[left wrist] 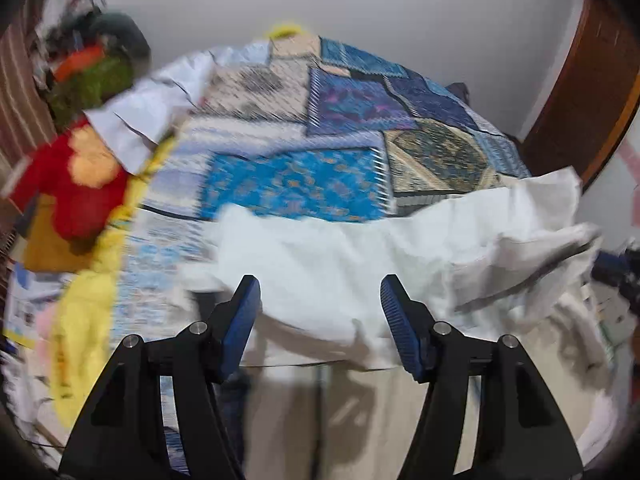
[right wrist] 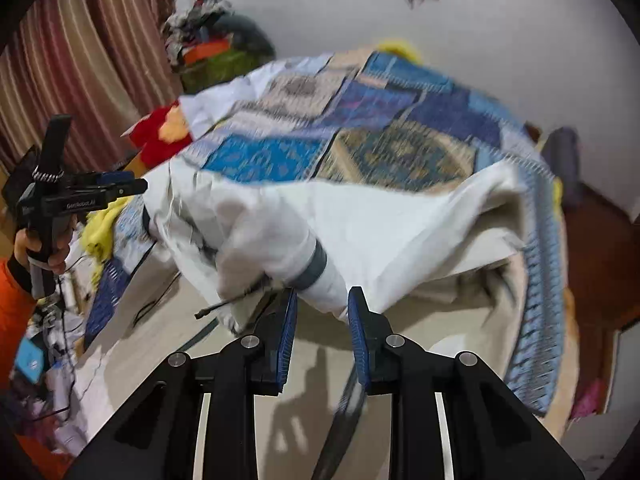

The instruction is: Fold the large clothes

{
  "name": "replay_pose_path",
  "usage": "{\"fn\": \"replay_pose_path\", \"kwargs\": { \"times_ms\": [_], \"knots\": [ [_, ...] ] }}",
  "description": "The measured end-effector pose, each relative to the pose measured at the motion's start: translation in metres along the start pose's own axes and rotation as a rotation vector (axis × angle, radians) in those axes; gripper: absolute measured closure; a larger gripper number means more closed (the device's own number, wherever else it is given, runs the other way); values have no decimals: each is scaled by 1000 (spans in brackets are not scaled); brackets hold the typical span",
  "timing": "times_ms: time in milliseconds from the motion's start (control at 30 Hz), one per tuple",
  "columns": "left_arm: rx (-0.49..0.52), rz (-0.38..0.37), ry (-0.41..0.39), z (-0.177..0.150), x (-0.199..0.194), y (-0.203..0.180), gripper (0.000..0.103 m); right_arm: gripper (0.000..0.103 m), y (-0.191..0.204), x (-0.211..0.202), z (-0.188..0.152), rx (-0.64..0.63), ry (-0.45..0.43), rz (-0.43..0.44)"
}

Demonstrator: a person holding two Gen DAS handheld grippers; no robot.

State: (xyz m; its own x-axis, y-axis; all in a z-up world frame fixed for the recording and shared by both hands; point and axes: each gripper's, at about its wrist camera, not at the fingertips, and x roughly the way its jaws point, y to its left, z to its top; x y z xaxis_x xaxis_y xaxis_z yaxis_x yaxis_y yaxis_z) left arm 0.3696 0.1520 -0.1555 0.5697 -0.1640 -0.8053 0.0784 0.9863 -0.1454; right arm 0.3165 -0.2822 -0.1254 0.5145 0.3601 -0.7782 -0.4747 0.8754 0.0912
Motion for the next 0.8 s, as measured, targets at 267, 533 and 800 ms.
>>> {"fn": "replay_pose_path", "kwargs": {
  "times_ms": [267,533,800],
  "knots": [
    [-6,-88,90,13,67,-29,41,82,-17,-32,17,82,-54,41],
    [47,-219,92,-8,52,-40,41,82,-51,30,76,206,14,13],
    [107,-153,89,-25,24,-35,41,82,-51,129,66,322,275,255]
  ]
}}
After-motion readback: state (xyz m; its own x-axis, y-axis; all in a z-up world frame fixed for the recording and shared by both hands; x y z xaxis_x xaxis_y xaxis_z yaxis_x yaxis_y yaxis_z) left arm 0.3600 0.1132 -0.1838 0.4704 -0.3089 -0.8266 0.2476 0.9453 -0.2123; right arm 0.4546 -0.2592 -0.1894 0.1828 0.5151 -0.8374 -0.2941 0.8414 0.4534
